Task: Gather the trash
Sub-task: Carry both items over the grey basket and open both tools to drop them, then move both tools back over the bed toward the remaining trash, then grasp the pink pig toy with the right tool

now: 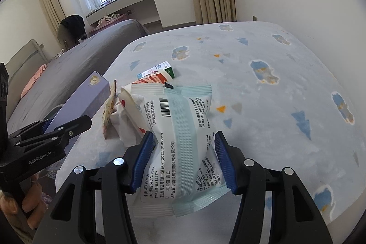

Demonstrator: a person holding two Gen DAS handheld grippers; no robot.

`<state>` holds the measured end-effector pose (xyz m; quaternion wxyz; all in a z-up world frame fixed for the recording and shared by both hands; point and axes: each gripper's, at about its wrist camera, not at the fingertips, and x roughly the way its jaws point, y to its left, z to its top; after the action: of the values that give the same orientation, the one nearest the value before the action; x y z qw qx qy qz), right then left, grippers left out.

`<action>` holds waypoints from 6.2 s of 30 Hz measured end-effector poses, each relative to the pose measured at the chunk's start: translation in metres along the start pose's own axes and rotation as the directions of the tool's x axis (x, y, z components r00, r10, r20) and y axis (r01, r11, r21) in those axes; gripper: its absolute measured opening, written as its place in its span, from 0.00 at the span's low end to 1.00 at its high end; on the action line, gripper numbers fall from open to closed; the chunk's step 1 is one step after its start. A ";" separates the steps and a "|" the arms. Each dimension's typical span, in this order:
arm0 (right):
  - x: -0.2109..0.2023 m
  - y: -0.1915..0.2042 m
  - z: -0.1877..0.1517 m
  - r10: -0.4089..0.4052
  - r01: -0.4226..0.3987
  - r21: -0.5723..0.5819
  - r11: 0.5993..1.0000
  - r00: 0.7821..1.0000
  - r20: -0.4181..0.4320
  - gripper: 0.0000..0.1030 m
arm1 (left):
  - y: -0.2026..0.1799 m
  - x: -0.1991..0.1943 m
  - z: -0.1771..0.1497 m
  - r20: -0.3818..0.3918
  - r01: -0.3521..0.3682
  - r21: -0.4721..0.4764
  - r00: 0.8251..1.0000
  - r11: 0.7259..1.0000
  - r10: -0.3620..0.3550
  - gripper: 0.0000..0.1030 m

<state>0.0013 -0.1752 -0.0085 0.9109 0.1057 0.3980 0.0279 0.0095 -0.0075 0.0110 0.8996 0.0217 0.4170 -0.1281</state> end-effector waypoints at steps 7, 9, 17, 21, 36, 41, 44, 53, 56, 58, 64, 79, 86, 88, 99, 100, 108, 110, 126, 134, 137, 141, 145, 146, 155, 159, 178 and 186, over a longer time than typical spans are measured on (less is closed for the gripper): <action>0.004 0.048 0.009 0.060 -0.060 -0.081 0.995 0.998 0.000 0.52 | 0.046 -0.022 -0.008 0.027 -0.058 -0.079 0.998 0.995 0.060 0.51; 0.006 0.065 0.011 0.088 -0.088 -0.106 0.990 0.996 -0.005 0.52 | 0.061 -0.030 -0.011 0.037 -0.081 -0.102 0.996 0.991 0.085 0.51; 0.031 0.147 0.019 0.216 -0.226 -0.191 0.955 0.974 -0.074 0.52 | 0.139 -0.056 -0.033 0.021 -0.217 -0.215 0.974 0.952 0.227 0.51; 0.047 0.191 0.022 0.270 -0.292 -0.234 0.927 0.955 -0.120 0.52 | 0.174 -0.063 -0.048 -0.004 -0.304 -0.252 0.950 0.919 0.313 0.51; 0.103 0.303 0.016 0.352 -0.423 -0.323 0.846 0.900 -0.257 0.52 | 0.251 -0.053 -0.082 -0.113 -0.433 -0.359 0.900 0.827 0.422 0.51; 0.113 0.320 0.011 0.343 -0.424 -0.361 0.830 0.900 -0.269 0.52 | 0.262 -0.054 -0.083 -0.109 -0.453 -0.365 0.888 0.813 0.446 0.51; 0.116 0.325 0.009 0.338 -0.423 -0.369 0.828 0.900 -0.275 0.52 | 0.268 -0.053 -0.083 -0.116 -0.455 -0.377 0.888 0.807 0.446 0.52; 0.112 0.327 0.011 0.338 -0.406 -0.381 0.830 0.911 -0.235 0.68 | 0.276 -0.056 -0.086 -0.117 -0.465 -0.403 0.880 0.788 0.460 0.65; 0.111 0.328 0.011 0.328 -0.394 -0.392 0.831 0.917 -0.226 0.68 | 0.277 -0.056 -0.086 -0.123 -0.473 -0.407 0.876 0.781 0.466 0.68; 0.111 0.328 0.012 0.326 -0.393 -0.390 0.833 0.918 -0.227 0.68 | 0.277 -0.056 -0.086 -0.124 -0.478 -0.409 0.873 0.778 0.471 0.69; 0.112 0.324 0.012 0.323 -0.389 -0.382 0.838 0.919 -0.228 0.68 | 0.279 -0.059 -0.088 -0.126 -0.486 -0.411 0.868 0.771 0.480 0.71; 0.101 0.305 0.005 0.309 -0.372 -0.355 0.858 0.925 -0.222 0.68 | 0.263 -0.063 -0.087 -0.099 -0.496 -0.382 0.861 0.780 0.499 0.77; 0.087 0.263 0.006 0.271 -0.328 -0.325 0.887 0.940 -0.208 0.68 | 0.243 -0.064 -0.078 -0.069 -0.471 -0.357 0.875 0.807 0.480 0.79; 0.081 0.246 0.010 0.256 -0.308 -0.312 0.899 0.946 -0.198 0.68 | 0.235 -0.063 -0.072 -0.061 -0.464 -0.343 0.878 0.817 0.474 0.79; 0.044 0.149 0.031 0.141 -0.163 -0.246 0.955 0.985 -0.103 0.68 | 0.171 -0.056 -0.044 0.005 -0.342 -0.252 0.935 0.905 0.355 0.79; 0.042 0.141 0.032 0.134 -0.153 -0.237 0.959 0.986 -0.097 0.68 | 0.165 -0.055 -0.042 0.010 -0.333 -0.242 0.938 0.911 0.345 0.79; 0.022 0.080 0.028 0.101 -0.108 -0.144 0.984 0.993 -0.054 0.68 | 0.121 -0.038 -0.029 0.020 -0.301 -0.175 0.951 0.937 0.309 0.79; 0.018 0.065 0.024 0.089 -0.094 -0.128 0.987 0.995 -0.044 0.68 | 0.109 -0.034 -0.026 0.021 -0.289 -0.160 0.955 0.944 0.296 0.79; -0.003 -0.025 0.013 -0.017 0.017 -0.002 1.000 1.000 0.025 0.68 | 0.038 -0.007 -0.007 0.035 -0.224 -0.076 0.973 0.972 0.228 0.79; 0.004 -0.041 0.001 -0.013 0.014 0.020 1.000 1.000 -0.013 0.68 | 0.017 0.012 -0.008 0.015 -0.209 -0.042 0.978 0.977 0.209 0.79; 0.009 -0.032 -0.005 0.004 -0.004 -0.006 1.000 1.000 -0.030 0.68 | 0.016 0.014 -0.008 0.018 -0.216 -0.041 0.976 0.976 0.217 0.79; 0.018 -0.013 -0.014 0.033 -0.035 -0.040 0.999 0.998 -0.060 0.68 | 0.020 0.018 -0.012 0.018 -0.232 -0.052 0.972 0.971 0.233 0.79; 0.029 0.001 -0.020 0.047 -0.053 -0.063 0.997 0.995 -0.085 0.68 | 0.028 0.020 -0.017 0.010 -0.246 -0.062 0.969 0.967 0.247 0.79; 0.032 0.003 -0.021 0.052 -0.058 -0.063 0.996 0.994 -0.092 0.68 | 0.031 0.019 -0.018 0.009 -0.250 -0.066 0.968 0.966 0.251 0.79; 0.053 0.031 -0.032 0.045 -0.059 -0.105 0.993 0.990 -0.131 0.68 | 0.048 0.019 -0.026 -0.007 -0.265 -0.097 0.964 0.959 0.265 0.79; 0.061 0.037 -0.034 0.044 -0.059 -0.100 0.993 0.988 -0.148 0.67 | 0.050 0.017 -0.027 -0.006 -0.263 -0.101 0.964 0.959 0.264 0.80; 0.050 0.036 -0.033 0.061 -0.075 -0.105 0.992 0.990 -0.126 0.41 | 0.046 0.019 -0.031 -0.015 -0.244 -0.091 0.970 0.965 0.244 0.80; 0.035 0.009 -0.028 0.035 -0.039 -0.050 0.998 0.996 -0.083 0.41 | 0.033 0.018 -0.031 -0.005 -0.240 -0.072 0.971 0.968 0.241 0.81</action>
<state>0.0048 -0.1568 -0.0499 0.8954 0.0882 0.4324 0.0594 0.0057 0.0250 -0.0255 0.9094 0.0396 0.4141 -0.0031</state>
